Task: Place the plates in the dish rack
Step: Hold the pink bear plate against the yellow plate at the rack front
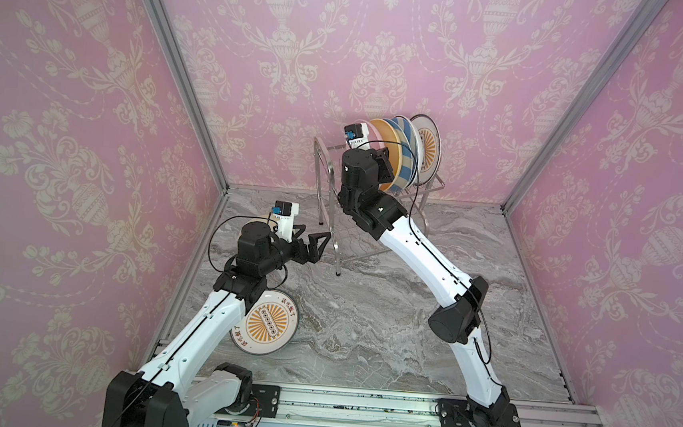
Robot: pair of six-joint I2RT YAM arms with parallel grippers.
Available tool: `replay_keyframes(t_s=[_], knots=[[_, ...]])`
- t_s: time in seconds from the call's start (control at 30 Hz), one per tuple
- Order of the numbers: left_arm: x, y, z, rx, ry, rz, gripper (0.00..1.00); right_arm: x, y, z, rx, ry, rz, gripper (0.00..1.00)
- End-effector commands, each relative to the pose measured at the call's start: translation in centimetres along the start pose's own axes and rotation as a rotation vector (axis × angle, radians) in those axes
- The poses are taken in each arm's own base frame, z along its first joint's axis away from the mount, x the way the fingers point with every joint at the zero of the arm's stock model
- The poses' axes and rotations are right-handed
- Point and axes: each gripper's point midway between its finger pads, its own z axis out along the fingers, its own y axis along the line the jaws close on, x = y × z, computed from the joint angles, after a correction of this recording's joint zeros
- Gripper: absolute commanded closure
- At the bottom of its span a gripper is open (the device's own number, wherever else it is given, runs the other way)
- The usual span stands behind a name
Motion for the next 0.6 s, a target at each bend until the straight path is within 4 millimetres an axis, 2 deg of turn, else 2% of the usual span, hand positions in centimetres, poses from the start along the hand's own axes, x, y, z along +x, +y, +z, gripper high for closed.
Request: replay_keyframes(t_s=[0.0,0.2,0.33,0.43,0.57], knots=[[-0.5,-0.4,-0.5,0.019,-0.018,-0.002,0.01,-1.1,-0.5,-0.7,-0.027,-0.024,0.044,0.79],[-0.6,0.5,-0.6,-0.035,-0.011,-0.005,0.01,-2.0,-1.7,-1.4,-0.061,-0.038,0.057,0.79],[-0.6,1.3,-0.7,-0.072,-0.003,-0.009,0.01,-2.2,-3.1,-1.6,-0.051,-0.029,0.037,0.68],[-0.7,1.3,-0.7,-0.072,-0.004,-0.010,0.01,-2.2,-3.9,-1.8,-0.046,-0.025,0.024,0.54],[-0.8,1.2,-0.7,-0.073,-0.007,-0.008,0.01,-2.6,-4.8,-2.2,-0.063,-0.031,0.036,0.54]])
